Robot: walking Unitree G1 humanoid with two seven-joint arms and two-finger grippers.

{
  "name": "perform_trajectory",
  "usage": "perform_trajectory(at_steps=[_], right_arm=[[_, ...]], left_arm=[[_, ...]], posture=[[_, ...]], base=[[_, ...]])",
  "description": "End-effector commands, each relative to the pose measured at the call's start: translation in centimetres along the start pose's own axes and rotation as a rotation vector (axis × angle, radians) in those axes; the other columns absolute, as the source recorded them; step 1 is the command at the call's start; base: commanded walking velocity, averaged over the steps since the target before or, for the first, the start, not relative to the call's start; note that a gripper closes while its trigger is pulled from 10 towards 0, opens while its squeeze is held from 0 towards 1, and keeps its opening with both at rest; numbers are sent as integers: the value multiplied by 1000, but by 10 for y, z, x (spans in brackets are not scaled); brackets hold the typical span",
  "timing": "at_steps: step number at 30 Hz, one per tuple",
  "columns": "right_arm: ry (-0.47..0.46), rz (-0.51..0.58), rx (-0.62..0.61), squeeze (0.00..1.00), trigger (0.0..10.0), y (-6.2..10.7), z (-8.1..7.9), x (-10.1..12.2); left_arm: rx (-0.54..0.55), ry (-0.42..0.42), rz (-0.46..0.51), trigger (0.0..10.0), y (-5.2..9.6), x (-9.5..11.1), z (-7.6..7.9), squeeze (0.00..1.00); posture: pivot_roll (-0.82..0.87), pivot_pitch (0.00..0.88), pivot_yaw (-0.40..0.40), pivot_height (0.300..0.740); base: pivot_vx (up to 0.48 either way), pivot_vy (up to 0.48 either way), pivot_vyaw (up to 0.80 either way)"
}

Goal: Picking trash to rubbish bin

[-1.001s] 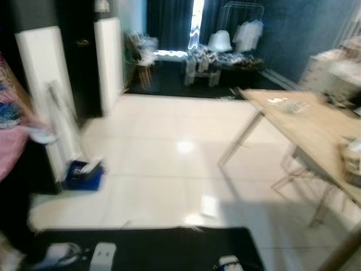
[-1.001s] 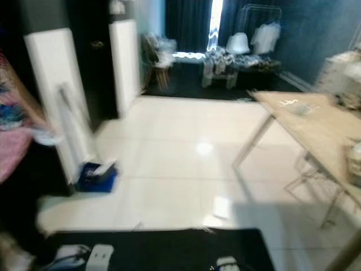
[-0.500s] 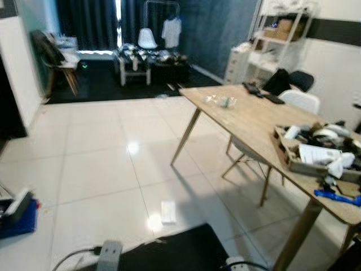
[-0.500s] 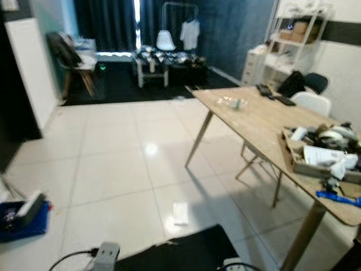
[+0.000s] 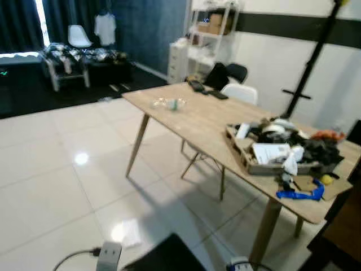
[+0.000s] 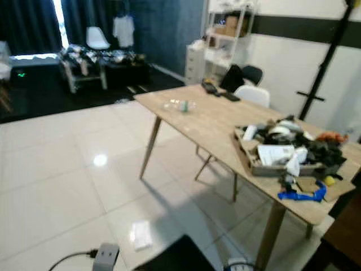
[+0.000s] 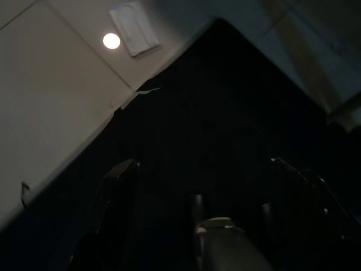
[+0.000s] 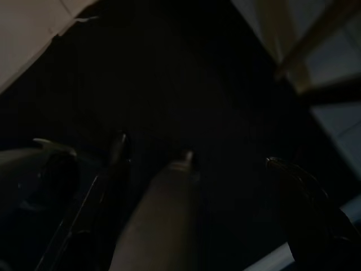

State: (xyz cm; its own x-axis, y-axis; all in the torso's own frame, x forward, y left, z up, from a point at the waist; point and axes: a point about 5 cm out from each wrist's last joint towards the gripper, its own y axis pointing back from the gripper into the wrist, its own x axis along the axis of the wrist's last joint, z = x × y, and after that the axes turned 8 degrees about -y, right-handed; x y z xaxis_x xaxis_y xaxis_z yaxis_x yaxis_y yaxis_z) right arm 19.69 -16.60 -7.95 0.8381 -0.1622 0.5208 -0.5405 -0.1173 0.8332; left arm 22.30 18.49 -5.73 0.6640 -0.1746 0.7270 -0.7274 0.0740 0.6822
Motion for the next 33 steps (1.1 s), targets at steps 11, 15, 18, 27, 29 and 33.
perform_trajectory(at_steps=[11, 15, 18, 27, 29, 33], right_arm=[[-139, -2, -107, 0, 10000, 5, 25, -3], [-118, -12, -100, 0, 10000, 5, 23, -5], [-139, -31, -91, 0, 10000, 4, 20, -8], [-128, -144, -30, 0, 10000, 4, 10, -21], [-120, -197, -41, 0, 10000, 5, 11, -29], [-98, -250, -64, 0, 10000, 7, 15, -37]], left_arm=[[-24, -9, -6, 10000, -1, 0, 5, 0], [-28, -13, -9, 10000, -1, -1, 5, 0], [-31, -16, -11, 10000, 0, -1, 5, 0], [-84, -33, -33, 10000, 0, -5, 10, 0], [-74, -34, -40, 10000, 0, -6, 9, 0], [-79, -59, -63, 10000, 1, -8, 8, 0]], posture=[[60, 0, -17, 740], [61, 0, -16, 740], [63, 0, -17, 740], [64, 0, -14, 740], [63, 0, -13, 740], [61, 0, -13, 740]], base=[[361, 0, -800], [360, 0, -800], [363, 0, -800], [113, 0, -89], [0, 0, 0], [0, 0, 0]])
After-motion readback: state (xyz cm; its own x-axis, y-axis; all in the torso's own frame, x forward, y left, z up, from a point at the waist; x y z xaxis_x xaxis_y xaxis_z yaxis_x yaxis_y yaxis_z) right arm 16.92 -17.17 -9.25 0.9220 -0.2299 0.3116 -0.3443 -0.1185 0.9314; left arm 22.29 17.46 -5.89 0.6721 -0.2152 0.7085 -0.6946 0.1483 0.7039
